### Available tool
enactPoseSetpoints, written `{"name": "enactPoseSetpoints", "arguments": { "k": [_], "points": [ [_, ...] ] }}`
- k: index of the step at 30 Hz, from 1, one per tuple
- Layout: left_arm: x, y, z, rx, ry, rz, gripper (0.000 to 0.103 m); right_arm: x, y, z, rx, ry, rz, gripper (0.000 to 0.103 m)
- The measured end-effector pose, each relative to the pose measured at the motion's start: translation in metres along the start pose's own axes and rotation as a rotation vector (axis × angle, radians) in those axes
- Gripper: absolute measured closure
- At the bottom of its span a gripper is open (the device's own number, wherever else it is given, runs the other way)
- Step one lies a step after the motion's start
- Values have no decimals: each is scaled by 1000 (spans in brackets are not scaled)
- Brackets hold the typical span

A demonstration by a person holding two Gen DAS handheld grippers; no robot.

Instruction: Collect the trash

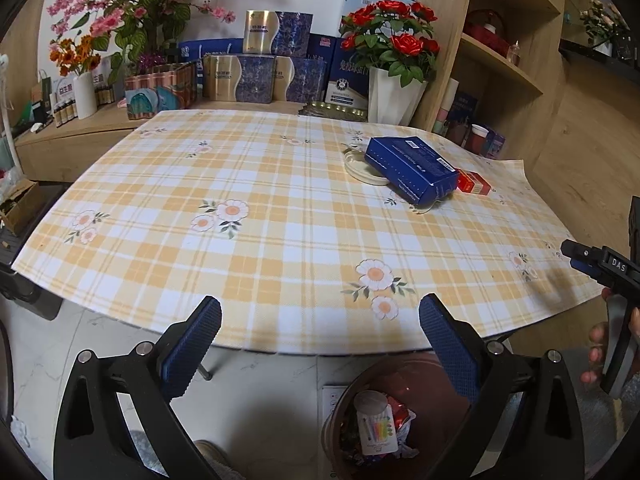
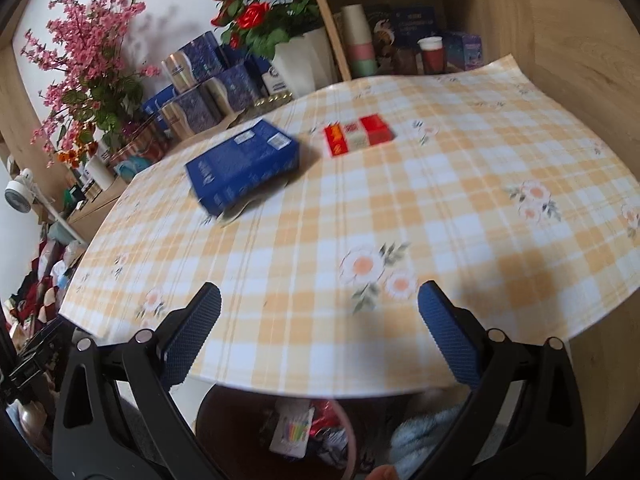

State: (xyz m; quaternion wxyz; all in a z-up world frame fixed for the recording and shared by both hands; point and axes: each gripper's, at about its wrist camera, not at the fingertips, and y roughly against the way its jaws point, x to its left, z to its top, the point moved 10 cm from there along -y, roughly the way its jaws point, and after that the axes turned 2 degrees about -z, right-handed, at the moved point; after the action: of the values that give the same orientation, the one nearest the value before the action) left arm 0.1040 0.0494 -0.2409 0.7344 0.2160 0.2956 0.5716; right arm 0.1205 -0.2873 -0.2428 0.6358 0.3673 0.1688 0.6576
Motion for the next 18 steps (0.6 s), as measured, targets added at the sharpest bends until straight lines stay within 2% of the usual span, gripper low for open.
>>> {"name": "enactPoseSetpoints", "arguments": {
  "k": [3,7,9,12,18],
  "points": [
    [-10,-14,9,23,4,-32,6,-4,-9,11,-8,43,-7,6],
    [-24,-36,25,44,0,-64,6,-14,-32,28,13,127,-59,6],
    [-32,-51,37,52,7,-88,6,-23,-46,43,15,165,-103,6],
    [-44,-73,53,68,6,-99,6,-31,-73,66,26,193,-125,6],
    [-77,-112,79,87,-98,-94,6,-32,-142,114,59,216,-141,6]
  ]
}}
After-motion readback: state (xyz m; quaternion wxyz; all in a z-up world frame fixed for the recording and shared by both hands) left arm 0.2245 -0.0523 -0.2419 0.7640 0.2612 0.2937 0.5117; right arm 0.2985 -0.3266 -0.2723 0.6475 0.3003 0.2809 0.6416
